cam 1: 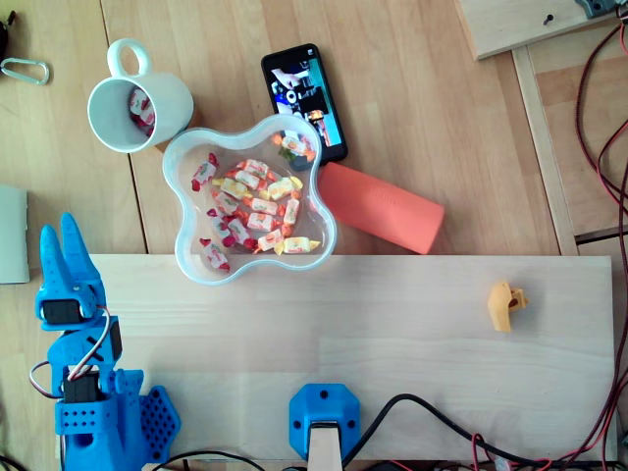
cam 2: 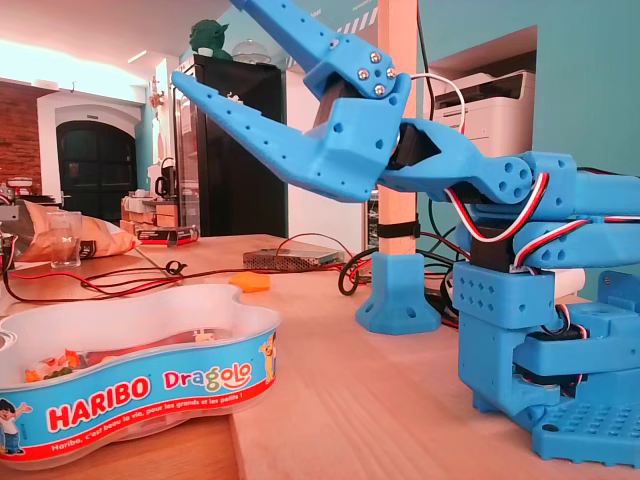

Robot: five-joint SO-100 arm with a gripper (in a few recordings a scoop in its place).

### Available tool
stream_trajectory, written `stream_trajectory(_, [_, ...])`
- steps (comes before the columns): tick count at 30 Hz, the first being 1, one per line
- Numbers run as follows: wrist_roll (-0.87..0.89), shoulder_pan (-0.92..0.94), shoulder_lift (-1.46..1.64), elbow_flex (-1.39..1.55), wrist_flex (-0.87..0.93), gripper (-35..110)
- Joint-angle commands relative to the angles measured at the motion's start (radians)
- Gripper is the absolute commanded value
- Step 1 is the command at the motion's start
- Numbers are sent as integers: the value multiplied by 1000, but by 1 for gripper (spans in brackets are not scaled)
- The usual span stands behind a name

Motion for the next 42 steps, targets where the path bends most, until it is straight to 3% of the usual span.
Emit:
stream_trajectory(1, [5, 2, 12, 34, -23, 28])
stream_trajectory(15, [18, 3, 14, 34, -31, 28])
stream_trajectory(25, [26, 2, -26, -209, 18, 28])
stream_trajectory(32, [172, 34, -152, -477, 351, 28])
stream_trajectory(42, [411, 201, -393, -948, 1040, 28])
